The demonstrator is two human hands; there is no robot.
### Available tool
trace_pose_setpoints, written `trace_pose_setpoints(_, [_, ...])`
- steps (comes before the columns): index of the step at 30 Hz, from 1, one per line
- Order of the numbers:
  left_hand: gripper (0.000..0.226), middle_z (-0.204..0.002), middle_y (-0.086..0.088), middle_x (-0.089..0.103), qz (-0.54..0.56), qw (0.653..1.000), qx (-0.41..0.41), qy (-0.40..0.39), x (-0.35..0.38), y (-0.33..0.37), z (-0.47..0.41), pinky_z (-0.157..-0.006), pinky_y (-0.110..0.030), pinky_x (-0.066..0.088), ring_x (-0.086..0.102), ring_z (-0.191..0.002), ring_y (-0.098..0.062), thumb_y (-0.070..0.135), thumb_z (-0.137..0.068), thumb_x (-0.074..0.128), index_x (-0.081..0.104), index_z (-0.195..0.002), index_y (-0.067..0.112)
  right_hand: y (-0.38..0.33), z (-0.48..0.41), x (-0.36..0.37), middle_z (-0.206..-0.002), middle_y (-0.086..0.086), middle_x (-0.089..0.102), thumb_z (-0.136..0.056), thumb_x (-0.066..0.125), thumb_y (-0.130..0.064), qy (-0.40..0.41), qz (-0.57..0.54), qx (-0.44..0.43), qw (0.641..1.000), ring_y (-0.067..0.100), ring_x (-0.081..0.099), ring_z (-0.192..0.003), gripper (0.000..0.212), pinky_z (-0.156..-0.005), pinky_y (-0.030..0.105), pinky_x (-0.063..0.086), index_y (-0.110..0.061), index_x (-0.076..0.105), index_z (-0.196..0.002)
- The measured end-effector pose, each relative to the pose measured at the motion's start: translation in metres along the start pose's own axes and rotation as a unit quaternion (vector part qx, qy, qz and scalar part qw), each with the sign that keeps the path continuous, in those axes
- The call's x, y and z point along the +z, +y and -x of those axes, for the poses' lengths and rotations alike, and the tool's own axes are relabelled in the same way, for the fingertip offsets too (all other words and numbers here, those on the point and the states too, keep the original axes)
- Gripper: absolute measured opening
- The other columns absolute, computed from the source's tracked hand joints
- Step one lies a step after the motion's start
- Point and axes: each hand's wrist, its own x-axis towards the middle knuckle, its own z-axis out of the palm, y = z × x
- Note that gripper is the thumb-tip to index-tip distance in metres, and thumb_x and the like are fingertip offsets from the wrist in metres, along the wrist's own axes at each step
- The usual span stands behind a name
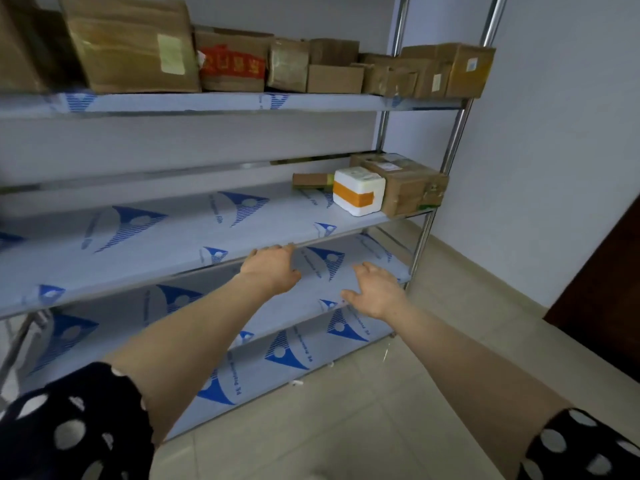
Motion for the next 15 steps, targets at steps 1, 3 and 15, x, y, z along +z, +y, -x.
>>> trace_pose_setpoints(1, [0.061, -0.145, -0.010, 0.041, 0.004, 1.000, 0.005, 0.001, 0.000, 0.007, -0.022, -0.109, -0.040, 0.033, 0.044, -0.128, -0.031, 0.038, -0.096, 0.047, 0.024, -0.149, 0.017, 0.012, -0.018, -0.002, -0.156, 0.013, 0.020, -0.097, 0.044, -0.044, 0.001, 0.007, 0.002, 1.000, 0.028, 0.024, -0.142, 0.068, -0.114, 0.035, 0.020, -0.009, 0.019, -0.150])
trace_pose_setpoints(3, [0.059, -0.144, -0.011, 0.042, 0.014, 1.000, 0.014, 0.006, 0.000, 0.020, -0.070, -0.105, -0.038, 0.036, 0.044, -0.127, -0.031, 0.036, -0.095, 0.048, 0.028, -0.147, 0.016, 0.036, -0.058, -0.010, -0.157, 0.013, 0.016, -0.098, 0.043, -0.045, -0.002, 0.019, 0.008, 1.000, 0.029, 0.022, -0.142, 0.069, -0.114, 0.035, 0.020, -0.010, 0.016, -0.151])
trace_pose_setpoints(15, [0.063, -0.142, -0.012, 0.044, 0.018, 0.998, 0.061, 0.008, -0.005, 0.105, -0.334, -0.099, -0.039, 0.043, 0.046, -0.125, -0.030, 0.041, -0.095, 0.049, 0.026, -0.148, 0.016, 0.191, -0.260, -0.052, -0.144, 0.012, 0.040, -0.096, 0.046, -0.042, 0.027, -0.060, 0.077, 0.995, 0.031, 0.039, -0.130, 0.061, -0.107, 0.038, 0.034, -0.014, 0.030, -0.147])
